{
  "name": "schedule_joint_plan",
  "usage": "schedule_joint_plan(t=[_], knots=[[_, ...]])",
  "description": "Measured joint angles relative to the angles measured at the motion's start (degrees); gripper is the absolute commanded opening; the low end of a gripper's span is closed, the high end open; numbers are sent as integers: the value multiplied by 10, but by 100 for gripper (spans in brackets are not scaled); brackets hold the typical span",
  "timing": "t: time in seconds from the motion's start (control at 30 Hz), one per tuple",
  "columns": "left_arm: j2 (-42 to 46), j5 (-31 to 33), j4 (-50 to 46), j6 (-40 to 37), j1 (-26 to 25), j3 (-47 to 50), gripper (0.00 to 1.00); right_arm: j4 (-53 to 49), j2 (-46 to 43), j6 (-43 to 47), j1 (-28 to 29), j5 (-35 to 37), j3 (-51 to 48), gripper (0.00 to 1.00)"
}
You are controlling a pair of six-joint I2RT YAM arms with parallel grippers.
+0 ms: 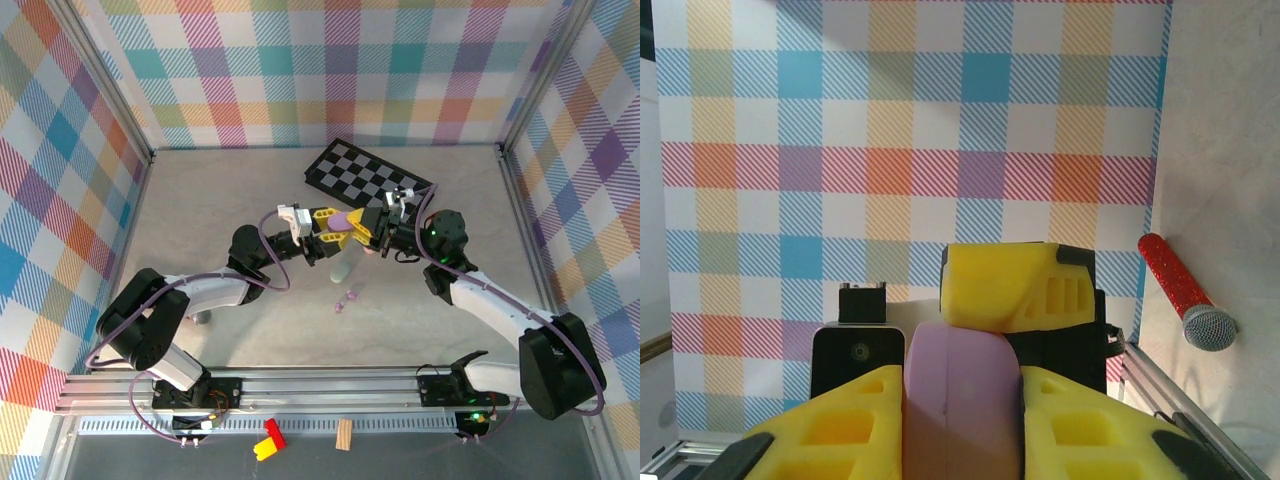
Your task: Insert wireless bluetooth earbuds into charging case
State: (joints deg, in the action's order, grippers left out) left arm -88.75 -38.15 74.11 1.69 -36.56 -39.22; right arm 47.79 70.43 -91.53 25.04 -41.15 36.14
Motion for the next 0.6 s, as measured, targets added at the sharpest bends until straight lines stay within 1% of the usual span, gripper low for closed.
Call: schedule_joint_plan(t=[0.1, 0.3, 0.47, 0.6], knots=[[0, 0, 0, 0, 0, 0, 50, 4, 2, -6, 0, -1, -1, 18], [0, -6, 0, 0, 0, 0, 52, 10, 2, -9, 0, -1, -2, 18], [0, -8, 0, 0, 0, 0, 49, 10, 2, -9, 0, -1, -2, 18], [0, -8, 0, 0, 1, 0, 40, 15, 2, -10, 0, -1, -5, 18]])
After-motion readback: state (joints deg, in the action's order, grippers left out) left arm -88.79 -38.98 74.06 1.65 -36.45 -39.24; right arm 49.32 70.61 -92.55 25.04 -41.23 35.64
